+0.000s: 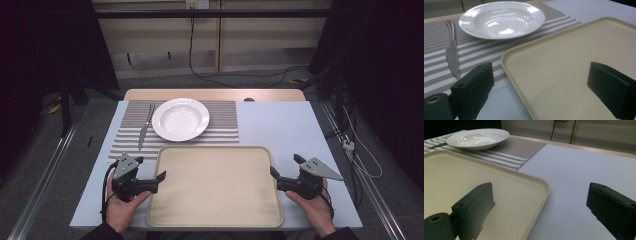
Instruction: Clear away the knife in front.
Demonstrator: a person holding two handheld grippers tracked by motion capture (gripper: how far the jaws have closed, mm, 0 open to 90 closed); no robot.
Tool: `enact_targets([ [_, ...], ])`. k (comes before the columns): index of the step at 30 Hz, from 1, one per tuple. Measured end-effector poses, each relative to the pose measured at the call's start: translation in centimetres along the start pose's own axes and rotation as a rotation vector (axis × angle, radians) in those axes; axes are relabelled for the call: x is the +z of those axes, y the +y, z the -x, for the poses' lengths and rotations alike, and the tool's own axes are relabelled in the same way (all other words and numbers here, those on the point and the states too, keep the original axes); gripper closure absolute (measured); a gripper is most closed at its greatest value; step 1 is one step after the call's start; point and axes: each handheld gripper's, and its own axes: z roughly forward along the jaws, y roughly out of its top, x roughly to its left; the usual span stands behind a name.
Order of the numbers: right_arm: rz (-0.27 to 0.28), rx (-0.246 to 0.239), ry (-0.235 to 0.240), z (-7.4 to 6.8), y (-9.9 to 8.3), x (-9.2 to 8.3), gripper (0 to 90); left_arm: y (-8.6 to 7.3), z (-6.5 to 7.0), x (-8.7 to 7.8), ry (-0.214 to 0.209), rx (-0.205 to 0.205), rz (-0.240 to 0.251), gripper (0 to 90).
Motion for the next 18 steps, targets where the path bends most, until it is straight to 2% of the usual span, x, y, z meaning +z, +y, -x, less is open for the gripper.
enact_targets([
  [9,-0.010,0.002,0.008,0.09,0.01,0.20,7.0,0.12,-0.11,-0.03,-0.012,-0.003,-0.005,7.5],
  [18,-0.012,-0.007,0.022,-0.05,0.07,0.44,6.9,0.60,-0.62,-0.45,0.000,-0.008,-0.006,7.5],
])
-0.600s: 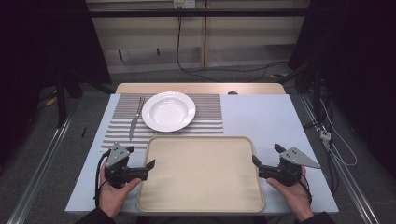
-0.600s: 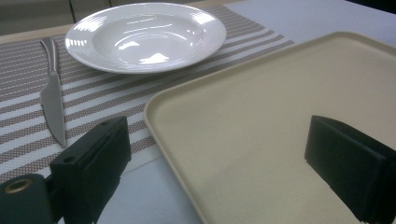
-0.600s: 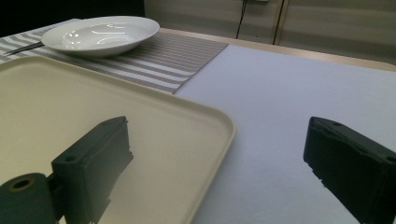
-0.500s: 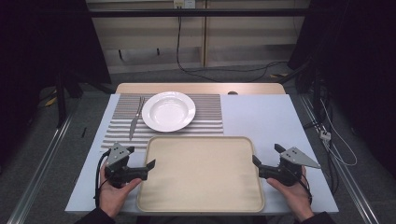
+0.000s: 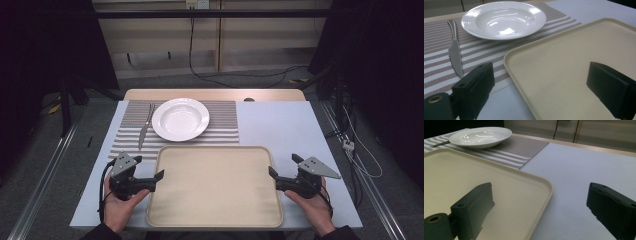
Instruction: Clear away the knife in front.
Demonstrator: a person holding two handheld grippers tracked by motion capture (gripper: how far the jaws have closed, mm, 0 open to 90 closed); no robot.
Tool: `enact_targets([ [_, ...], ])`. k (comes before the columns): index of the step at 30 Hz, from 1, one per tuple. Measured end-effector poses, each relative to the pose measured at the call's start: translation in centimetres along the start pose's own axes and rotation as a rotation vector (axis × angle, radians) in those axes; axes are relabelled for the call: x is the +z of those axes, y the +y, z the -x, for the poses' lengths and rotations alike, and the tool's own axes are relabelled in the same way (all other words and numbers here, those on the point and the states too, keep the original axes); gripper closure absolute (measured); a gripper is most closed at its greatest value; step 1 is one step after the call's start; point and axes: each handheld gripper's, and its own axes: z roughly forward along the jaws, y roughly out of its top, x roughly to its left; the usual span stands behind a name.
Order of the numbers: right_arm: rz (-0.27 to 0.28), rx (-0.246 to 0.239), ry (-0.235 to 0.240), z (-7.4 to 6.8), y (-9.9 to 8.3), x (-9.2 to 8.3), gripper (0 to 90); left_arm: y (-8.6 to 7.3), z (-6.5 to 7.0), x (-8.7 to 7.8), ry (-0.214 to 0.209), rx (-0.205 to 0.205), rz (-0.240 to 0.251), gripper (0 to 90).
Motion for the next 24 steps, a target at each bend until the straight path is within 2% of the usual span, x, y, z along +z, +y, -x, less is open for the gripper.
enact_targets([
  [10,-0.004,0.004,-0.001,0.0,0.0,0.0,6.7,1.5,-1.2,-0.3,0.008,-0.002,0.007,6.6],
  [12,-0.004,0.005,0.000,0.0,0.0,0.0,6.6,1.9,-1.6,-0.3,0.013,-0.008,-0.002,6.8],
  [16,-0.007,0.008,0.000,0.0,0.0,0.1,6.6,2.3,-2.1,-0.2,0.018,0.005,-0.007,7.2],
  [24,-0.002,0.009,0.001,0.1,0.0,0.0,6.6,3.3,-3.7,0.4,0.039,-0.011,-0.037,7.6],
])
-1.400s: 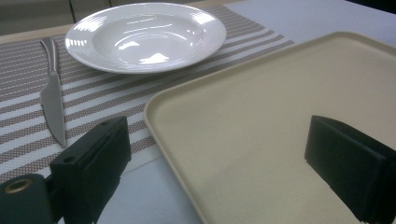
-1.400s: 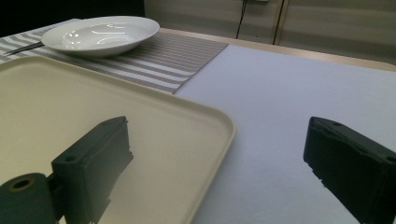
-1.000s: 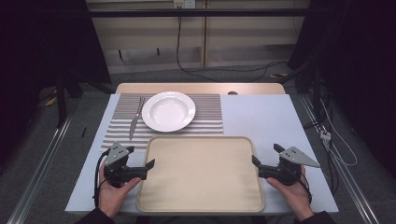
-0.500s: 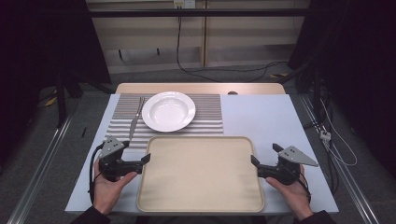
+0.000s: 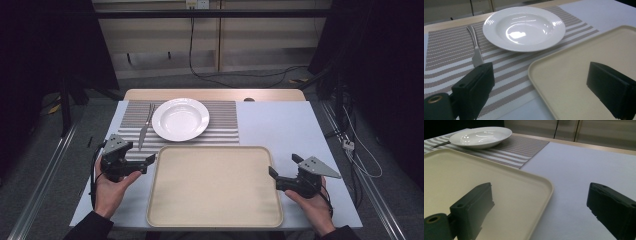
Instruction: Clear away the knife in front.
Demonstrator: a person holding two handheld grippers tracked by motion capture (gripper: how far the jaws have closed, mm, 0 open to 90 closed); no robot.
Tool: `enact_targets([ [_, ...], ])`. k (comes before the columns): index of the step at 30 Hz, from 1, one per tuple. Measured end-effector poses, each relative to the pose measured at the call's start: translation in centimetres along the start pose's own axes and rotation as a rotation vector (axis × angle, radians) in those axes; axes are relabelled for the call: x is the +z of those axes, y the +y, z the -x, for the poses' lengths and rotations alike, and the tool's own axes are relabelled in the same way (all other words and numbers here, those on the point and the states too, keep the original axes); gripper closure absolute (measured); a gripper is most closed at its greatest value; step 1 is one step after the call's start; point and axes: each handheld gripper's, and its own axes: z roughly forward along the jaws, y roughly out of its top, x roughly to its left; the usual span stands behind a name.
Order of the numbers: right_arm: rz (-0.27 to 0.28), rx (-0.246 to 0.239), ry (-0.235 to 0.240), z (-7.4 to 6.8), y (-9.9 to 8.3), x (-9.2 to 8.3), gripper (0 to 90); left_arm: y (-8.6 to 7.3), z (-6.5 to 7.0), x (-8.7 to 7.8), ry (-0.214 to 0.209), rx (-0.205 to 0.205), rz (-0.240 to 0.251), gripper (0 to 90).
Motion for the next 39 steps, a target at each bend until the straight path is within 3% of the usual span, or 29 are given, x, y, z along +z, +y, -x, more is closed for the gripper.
enact_targets([
  [1,0.001,0.001,0.003,0.0,0.0,0.0,6.5,0.3,-0.3,0.2,0.013,0.013,-0.007,7.7],
  [7,-0.004,0.007,0.001,0.1,0.0,0.1,6.5,0.9,-1.2,0.8,0.027,0.006,-0.026,8.4],
  [8,-0.005,0.007,0.001,0.1,0.0,0.1,6.5,1.4,-1.6,1.1,0.032,0.024,-0.041,8.9],
  [12,-0.015,0.009,0.005,0.1,-0.1,0.4,6.5,2.1,-2.1,1.3,0.049,0.019,-0.020,9.5],
  [19,-0.016,0.005,0.011,0.0,0.0,0.6,6.4,3.4,-3.9,2.1,0.111,0.012,-0.034,9.9],
  [22,-0.012,0.006,0.011,0.1,0.0,0.6,6.4,3.7,-4.9,2.9,0.114,-0.016,-0.052,10.3],
  [30,-0.007,0.003,0.007,0.0,0.0,0.4,6.4,4.9,-6.4,4.5,0.148,-0.013,-0.072,12.4],
  [33,-0.012,0.005,0.010,0.0,0.0,0.5,6.4,5.1,-6.8,5.0,0.133,-0.002,-0.078,14.4],
  [36,-0.011,0.006,0.009,0.0,0.0,0.5,6.4,5.6,-7.9,6.2,0.153,-0.028,-0.107,13.6],
  [39,-0.009,0.008,0.007,0.1,0.0,0.5,6.4,5.9,-8.3,6.9,0.153,-0.028,-0.118,14.2],
])
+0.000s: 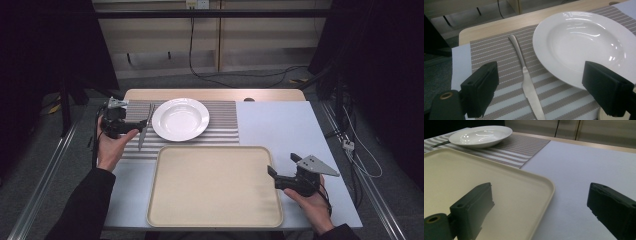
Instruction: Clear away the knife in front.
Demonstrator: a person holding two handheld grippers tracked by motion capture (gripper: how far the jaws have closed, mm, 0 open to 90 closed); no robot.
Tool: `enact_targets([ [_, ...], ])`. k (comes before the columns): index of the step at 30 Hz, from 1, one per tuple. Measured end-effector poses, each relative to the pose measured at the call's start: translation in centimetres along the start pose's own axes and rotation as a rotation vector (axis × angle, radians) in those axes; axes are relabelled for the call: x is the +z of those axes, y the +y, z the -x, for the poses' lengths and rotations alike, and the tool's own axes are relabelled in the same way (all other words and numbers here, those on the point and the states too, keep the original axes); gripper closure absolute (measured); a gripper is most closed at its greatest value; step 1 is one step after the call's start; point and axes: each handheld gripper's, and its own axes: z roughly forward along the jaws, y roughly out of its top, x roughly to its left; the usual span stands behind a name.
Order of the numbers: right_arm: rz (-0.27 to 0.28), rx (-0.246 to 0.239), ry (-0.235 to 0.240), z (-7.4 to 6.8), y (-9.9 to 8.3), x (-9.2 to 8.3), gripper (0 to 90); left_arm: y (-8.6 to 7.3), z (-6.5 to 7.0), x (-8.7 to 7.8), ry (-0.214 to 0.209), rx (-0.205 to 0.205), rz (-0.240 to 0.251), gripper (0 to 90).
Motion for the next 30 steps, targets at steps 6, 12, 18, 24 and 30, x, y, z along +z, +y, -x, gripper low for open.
enact_targets([
  [6,-0.001,0.002,0.010,0.0,0.0,0.1,6.4,0.9,-0.9,2.1,0.003,-0.021,-0.052,16.8],
  [12,-0.008,0.012,0.020,0.2,-0.1,0.4,6.3,1.3,-2.1,4.8,0.012,-0.049,-0.109,18.4],
  [18,-0.013,0.025,0.019,0.4,-0.1,0.4,6.3,1.9,-3.2,7.4,0.037,-0.063,-0.144,23.9],
  [24,-0.014,0.021,0.020,0.3,-0.1,0.4,6.0,2.0,-3.3,8.8,0.049,-0.068,-0.184,31.8],
  [30,-0.014,0.018,0.018,0.3,-0.1,0.4,5.9,2.0,-3.6,10.2,0.049,-0.113,-0.205,45.3],
])
